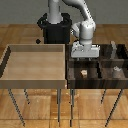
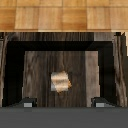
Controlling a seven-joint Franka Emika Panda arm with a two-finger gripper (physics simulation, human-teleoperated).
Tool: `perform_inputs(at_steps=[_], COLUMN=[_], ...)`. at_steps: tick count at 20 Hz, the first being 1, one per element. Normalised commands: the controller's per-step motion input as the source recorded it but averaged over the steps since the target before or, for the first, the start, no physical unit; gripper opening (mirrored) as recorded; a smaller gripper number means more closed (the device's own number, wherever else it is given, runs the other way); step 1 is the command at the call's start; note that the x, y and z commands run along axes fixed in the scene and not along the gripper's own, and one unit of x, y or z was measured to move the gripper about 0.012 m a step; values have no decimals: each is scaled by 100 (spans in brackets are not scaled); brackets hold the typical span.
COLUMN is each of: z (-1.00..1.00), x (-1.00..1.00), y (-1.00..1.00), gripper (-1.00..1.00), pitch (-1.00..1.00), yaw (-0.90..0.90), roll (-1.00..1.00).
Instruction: Place the loaf of bread into the appropriate compartment.
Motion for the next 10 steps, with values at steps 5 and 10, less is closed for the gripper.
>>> perform_inputs(at_steps=[5, 10], z=[0, 0], x=[0, 0], y=[0, 0], gripper=[100, 100], pitch=[0, 0], yaw=[0, 0], roll=[0, 0])
